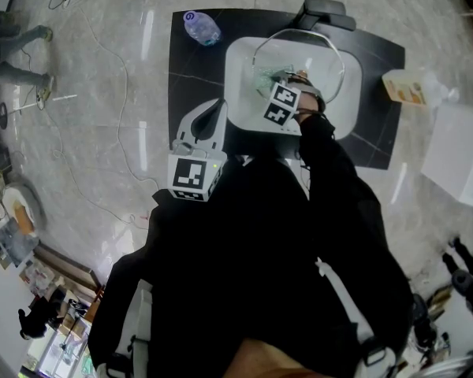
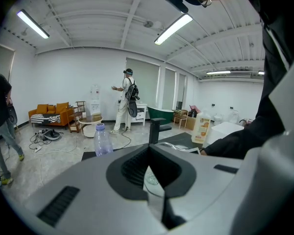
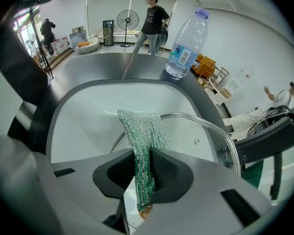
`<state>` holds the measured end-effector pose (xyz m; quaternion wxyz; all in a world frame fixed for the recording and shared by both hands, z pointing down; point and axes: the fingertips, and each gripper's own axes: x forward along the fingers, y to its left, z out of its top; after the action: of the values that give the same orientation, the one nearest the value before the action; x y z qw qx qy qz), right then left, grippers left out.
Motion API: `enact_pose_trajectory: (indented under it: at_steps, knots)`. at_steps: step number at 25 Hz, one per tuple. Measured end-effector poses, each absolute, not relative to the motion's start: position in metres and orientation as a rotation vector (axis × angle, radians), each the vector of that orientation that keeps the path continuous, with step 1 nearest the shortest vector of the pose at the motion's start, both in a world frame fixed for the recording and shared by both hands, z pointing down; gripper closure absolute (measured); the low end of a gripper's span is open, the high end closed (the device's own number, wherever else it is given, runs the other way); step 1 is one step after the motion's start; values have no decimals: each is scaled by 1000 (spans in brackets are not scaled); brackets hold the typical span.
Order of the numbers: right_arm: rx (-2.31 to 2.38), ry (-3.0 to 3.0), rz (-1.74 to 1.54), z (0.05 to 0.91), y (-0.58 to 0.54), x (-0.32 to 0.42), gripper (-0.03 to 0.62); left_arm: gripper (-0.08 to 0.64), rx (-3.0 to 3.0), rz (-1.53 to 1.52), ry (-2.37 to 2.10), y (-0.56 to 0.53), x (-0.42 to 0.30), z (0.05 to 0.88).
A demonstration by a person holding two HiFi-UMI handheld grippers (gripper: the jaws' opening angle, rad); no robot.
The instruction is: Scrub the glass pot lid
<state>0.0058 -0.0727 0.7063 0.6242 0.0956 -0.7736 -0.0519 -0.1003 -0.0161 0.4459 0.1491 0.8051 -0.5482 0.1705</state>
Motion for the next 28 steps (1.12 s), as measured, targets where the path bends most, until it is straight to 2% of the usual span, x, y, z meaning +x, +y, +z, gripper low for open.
enact_pose_trajectory:
  at_steps: [28]
  knots:
    - [181, -1753, -87, 728, -36, 18, 523, 557, 2333, 503, -1548, -20, -94, 449]
